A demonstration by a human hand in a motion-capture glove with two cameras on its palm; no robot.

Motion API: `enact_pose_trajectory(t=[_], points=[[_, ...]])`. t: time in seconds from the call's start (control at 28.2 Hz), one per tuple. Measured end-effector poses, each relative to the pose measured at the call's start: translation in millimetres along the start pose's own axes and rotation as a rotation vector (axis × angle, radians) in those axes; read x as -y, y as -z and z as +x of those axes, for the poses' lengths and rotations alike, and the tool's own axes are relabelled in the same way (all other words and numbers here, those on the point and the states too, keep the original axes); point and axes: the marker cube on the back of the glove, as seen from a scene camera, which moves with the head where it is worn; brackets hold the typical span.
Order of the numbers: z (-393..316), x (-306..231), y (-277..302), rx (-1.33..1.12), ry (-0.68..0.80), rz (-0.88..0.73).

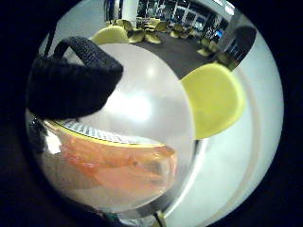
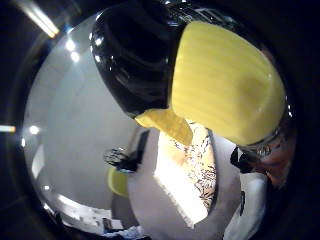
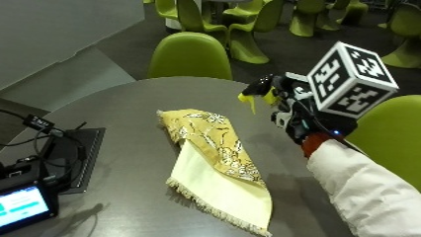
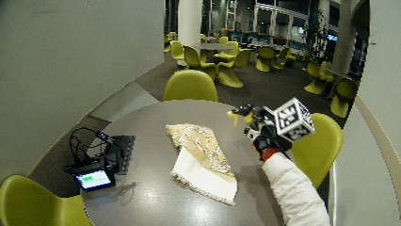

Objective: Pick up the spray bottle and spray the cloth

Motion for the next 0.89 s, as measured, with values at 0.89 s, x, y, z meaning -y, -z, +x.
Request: enact_pose_trajectory(t=[0.89], points=[[-48.6, 10.6, 4.7, -0.371, 0.088, -0.221]])
